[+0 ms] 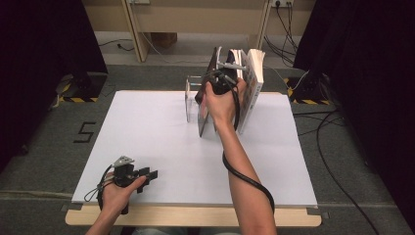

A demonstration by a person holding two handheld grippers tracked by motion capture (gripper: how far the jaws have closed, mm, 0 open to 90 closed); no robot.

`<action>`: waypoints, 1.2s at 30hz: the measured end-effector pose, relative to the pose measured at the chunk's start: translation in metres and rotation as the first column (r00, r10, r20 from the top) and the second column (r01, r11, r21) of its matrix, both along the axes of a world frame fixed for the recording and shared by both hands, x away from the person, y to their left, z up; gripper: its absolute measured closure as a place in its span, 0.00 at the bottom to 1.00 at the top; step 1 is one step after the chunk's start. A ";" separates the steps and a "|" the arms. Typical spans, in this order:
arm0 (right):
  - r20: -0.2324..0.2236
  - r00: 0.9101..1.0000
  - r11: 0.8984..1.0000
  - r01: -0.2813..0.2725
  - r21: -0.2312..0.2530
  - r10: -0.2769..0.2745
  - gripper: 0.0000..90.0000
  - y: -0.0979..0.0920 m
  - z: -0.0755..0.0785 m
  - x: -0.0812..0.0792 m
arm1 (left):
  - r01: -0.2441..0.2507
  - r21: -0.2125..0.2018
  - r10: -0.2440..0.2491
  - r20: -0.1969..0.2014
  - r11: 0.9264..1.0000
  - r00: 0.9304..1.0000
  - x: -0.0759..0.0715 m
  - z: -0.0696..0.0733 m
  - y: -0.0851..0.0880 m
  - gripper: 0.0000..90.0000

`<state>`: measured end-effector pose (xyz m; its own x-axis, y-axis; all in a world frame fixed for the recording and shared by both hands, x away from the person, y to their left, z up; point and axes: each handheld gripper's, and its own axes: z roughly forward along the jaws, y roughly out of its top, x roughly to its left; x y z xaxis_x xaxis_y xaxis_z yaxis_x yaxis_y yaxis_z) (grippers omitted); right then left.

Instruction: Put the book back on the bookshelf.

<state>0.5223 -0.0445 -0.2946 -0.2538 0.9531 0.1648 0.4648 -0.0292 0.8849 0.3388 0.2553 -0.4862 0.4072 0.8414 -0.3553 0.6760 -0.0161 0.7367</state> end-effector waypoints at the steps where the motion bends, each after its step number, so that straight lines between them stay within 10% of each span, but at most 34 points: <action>1: -0.009 1.000 1.000 -0.002 -0.006 0.002 0.79 -0.001 0.001 0.000 | 0.001 -0.002 -0.001 0.001 1.000 1.000 0.000 0.000 0.000 0.59; 13: -0.029 0.999 0.999 0.037 -0.011 -0.038 0.95 -0.007 -0.003 -0.005 | -0.002 -0.001 0.002 0.003 1.000 1.000 0.000 0.001 0.000 0.59; 36: 0.020 0.999 0.999 -0.047 -0.004 0.047 0.83 0.022 0.000 -0.007 | 0.002 0.003 -0.002 0.008 1.000 1.000 0.000 0.001 0.000 0.59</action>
<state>0.5150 -0.0224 -0.2947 -0.3020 0.9406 0.1555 0.4476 -0.0041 0.8942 0.3385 0.2550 -0.4856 0.4118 0.8416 -0.3495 0.6704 -0.0200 0.7418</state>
